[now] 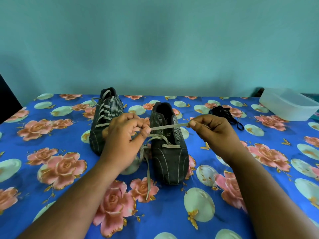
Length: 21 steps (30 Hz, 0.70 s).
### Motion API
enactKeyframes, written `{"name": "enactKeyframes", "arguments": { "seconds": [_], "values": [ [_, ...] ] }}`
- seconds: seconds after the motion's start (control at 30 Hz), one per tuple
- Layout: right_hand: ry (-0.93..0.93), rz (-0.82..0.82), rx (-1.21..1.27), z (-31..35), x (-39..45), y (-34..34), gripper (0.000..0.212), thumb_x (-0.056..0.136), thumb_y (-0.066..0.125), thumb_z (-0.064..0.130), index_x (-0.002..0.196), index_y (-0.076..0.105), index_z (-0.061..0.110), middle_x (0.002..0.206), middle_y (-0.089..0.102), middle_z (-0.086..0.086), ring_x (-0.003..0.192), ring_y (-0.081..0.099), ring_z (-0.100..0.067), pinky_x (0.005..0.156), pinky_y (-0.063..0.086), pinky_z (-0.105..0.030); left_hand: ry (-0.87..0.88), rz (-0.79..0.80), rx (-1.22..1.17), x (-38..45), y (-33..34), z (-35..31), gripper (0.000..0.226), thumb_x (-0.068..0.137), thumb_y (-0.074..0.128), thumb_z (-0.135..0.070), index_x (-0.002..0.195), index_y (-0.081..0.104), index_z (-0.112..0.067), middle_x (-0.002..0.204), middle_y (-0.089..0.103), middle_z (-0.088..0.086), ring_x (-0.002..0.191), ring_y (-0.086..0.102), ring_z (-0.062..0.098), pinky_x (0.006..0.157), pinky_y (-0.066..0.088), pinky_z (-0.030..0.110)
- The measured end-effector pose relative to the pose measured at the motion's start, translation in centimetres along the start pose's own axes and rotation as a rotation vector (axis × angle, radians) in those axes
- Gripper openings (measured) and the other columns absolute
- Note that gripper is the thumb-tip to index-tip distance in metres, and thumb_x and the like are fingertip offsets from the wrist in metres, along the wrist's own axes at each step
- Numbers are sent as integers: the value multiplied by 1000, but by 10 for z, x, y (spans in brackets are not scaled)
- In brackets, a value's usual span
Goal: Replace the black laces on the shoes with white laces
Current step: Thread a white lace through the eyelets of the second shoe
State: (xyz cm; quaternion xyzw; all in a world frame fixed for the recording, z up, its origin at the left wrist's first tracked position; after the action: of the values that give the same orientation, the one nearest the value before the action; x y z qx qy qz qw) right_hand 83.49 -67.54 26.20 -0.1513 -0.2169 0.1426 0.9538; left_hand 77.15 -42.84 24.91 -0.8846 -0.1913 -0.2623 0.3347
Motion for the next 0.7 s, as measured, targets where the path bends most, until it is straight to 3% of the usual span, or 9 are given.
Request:
{"name": "enactKeyframes", "arguments": {
  "seconds": [0.13,0.23,0.3,0.4,0.5,0.6,0.7],
  "values": [
    [49,-29,53,-2,-1,0,21,82,73,39,81,74,18,63,58,-1,58,48,-13,55,44,-31,-2,-3,117,-4,-3,0,26,86,52,-62,97,67,-43,114,56,-20,118,51,18,94,44,59],
    [53,37,93,2,-2,12,24,80,74,36,82,76,12,62,61,0,57,51,-13,54,46,-26,62,56,187,1,2,-23,47,89,48,-66,126,64,-40,136,56,-15,131,46,16,102,40,60],
    [47,94,107,4,-3,20,17,83,76,28,83,77,11,63,64,0,57,54,-11,53,48,-25,104,123,198,3,12,-43,53,90,46,-68,134,60,-41,137,58,-18,132,46,13,105,37,59],
    [35,159,136,8,-6,28,8,86,77,16,84,77,9,64,67,-3,56,56,-8,52,47,-23,116,235,168,-1,32,-57,44,88,45,-70,121,64,-48,115,67,-27,120,52,8,101,39,57],
    [32,173,144,10,-6,28,16,83,78,22,85,77,5,67,69,-14,53,54,-8,51,45,-22,110,238,157,-3,38,-57,33,88,47,-69,105,64,-47,96,68,-27,108,55,7,99,40,55],
    [39,133,166,12,-5,19,19,82,77,27,84,77,8,70,70,-17,50,51,-12,51,47,-23,91,171,149,2,30,-59,26,86,50,-67,91,66,-47,95,67,-29,107,56,5,94,40,56],
    [66,98,199,7,-4,8,13,92,70,19,84,75,10,68,72,-3,52,53,-15,50,48,-22,42,169,127,8,27,-54,27,78,51,-72,82,68,-52,105,63,-38,112,51,-2,100,36,56]
  ]
}}
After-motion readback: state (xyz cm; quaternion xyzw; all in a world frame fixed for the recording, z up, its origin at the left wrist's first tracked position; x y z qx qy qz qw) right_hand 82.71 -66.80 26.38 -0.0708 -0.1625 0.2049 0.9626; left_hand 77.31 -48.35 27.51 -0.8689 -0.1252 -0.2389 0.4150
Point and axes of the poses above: each hand's wrist, its own x-axis towards the middle knuckle, its own y-axis out of the palm, z = x × y, the point moved 9 cm from there along x, towards the middle knuckle
